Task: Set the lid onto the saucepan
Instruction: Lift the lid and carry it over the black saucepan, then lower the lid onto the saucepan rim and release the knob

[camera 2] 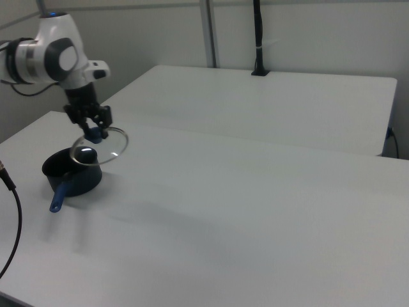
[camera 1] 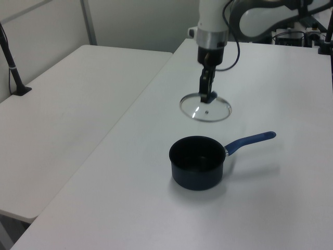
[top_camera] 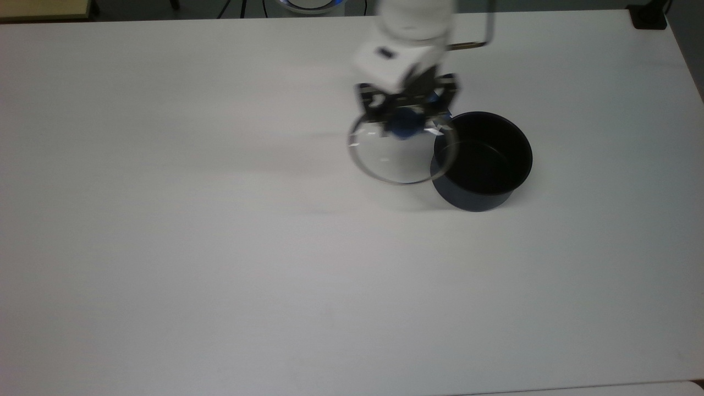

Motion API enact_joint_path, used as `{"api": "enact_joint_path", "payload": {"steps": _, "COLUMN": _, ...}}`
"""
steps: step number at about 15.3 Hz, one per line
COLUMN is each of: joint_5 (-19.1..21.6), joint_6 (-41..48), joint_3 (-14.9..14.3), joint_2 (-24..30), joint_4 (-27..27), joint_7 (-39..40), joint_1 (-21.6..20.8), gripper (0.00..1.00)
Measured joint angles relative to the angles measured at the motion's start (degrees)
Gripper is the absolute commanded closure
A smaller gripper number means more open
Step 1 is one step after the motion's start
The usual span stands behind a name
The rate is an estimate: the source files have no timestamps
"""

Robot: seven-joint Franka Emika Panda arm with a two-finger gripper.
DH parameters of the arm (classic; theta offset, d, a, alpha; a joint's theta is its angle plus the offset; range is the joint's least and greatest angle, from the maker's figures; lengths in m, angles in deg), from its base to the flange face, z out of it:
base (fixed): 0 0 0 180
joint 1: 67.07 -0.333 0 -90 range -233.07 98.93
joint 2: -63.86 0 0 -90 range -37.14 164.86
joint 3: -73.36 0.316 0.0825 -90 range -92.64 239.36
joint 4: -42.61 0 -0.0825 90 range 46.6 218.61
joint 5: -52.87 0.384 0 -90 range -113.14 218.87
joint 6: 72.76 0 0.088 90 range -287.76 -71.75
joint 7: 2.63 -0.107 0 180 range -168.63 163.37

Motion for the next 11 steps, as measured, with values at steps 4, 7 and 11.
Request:
{"api": "enact_joint_path", "payload": {"steps": 4, "joint_5": -0.01, "joint_6": -0.20, "joint_3": 0.11, "joint_2": -2.94, "joint_4": -3.61, "joint_7": -4.79, "joint_1": -6.97, "gripper": 0.46}}
{"api": "enact_joint_path", "payload": {"steps": 7, "joint_5": -0.02, "joint_6": -1.01, "joint_3": 0.12, "joint_2": -4.23, "joint_4": -4.18, "joint_7": -6.68, "joint_1": -9.82, "gripper": 0.45}}
{"api": "enact_joint_path", "payload": {"steps": 11, "joint_5": -0.03, "joint_6": -2.73, "joint_3": 0.11, "joint_2": -6.64, "joint_4": -4.20, "joint_7": -7.77, "joint_1": -11.08, "gripper": 0.45}}
